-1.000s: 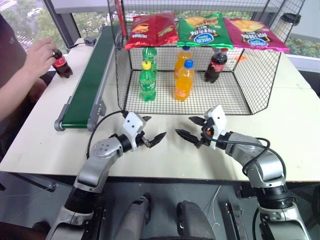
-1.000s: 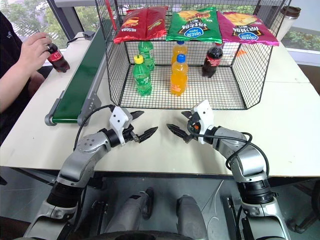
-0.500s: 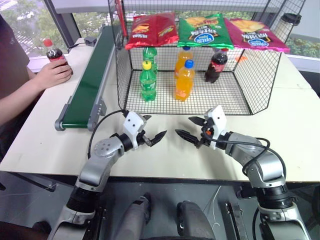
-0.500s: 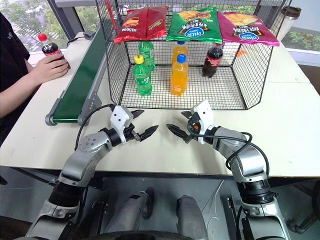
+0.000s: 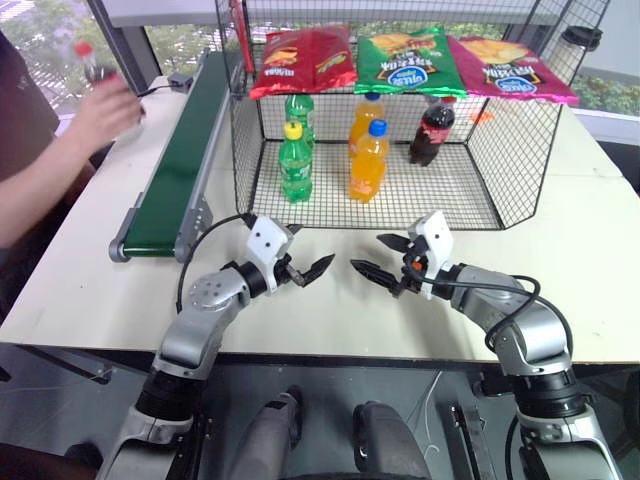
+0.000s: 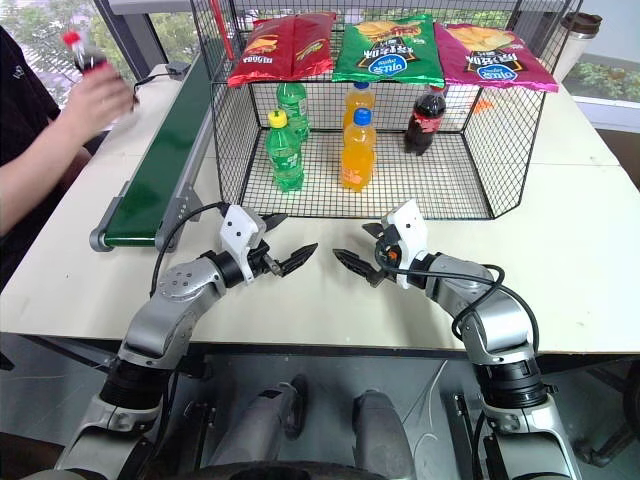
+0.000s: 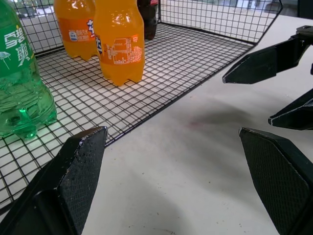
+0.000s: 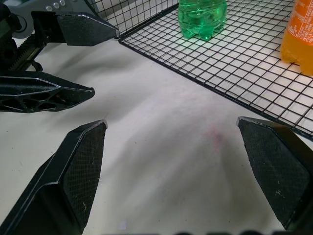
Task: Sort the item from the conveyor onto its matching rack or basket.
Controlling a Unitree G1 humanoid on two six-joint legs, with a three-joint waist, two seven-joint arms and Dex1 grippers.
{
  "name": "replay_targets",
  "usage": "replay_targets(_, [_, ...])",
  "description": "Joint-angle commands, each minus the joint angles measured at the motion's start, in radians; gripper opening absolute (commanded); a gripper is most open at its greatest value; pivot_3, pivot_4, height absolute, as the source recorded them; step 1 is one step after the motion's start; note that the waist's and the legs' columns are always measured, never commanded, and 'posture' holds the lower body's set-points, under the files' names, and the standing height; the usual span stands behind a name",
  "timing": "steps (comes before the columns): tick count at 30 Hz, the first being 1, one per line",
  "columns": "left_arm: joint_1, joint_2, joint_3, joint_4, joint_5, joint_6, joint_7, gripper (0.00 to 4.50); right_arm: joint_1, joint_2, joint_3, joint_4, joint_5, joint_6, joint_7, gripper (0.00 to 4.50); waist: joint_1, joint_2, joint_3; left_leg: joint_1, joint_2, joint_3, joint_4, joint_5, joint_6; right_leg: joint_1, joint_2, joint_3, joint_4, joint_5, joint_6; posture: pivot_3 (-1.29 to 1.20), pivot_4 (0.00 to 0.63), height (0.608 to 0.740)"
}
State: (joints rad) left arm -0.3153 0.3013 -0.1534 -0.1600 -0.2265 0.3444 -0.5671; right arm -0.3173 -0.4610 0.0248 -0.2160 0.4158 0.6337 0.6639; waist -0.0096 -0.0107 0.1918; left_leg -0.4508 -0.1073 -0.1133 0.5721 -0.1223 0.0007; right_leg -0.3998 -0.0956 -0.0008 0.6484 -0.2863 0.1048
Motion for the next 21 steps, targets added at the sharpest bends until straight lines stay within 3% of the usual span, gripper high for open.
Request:
replay_targets(1, [-0.005,0.001,0.013,-0.011,0.002,-0.013,0.0,4.5,-0.011,-0.007,-0.018,-0.038,0.012,-0.009,0.003,4.41,0.0,0.0,0.0,0.0,0.0,0.0,0.0,0.0,0.0,0.0,0.0,0.0,0.0,0.0,0.0,0.0,0.15,0.738])
replay_targets(13, [0.003,0.028,-0.007,0.021,0.062,-0.054,0.004,4.5,-0.02,-0.002,-0.017,-0.028,0.013,-0.014,0.006,4.41,0.0,0.0,0.0,0.0,0.0,0.0,0.0,0.0,0.0,0.0,0.0,0.0,0.0,0.0,0.0,0.0,0.15,0.738])
replay_targets(21, [0.034,0.074,0.042,-0.085,0.051,-0.062,-0.005,4.5,-0.04,-0.022,-0.026,-0.053,0.033,-0.001,0.037,4.41,-0.001,0.0,0.0,0.0,0.0,0.0,0.0,0.0,0.0,0.0,0.0,0.0,0.0,0.0,0.0,0.0,0.15,0.738])
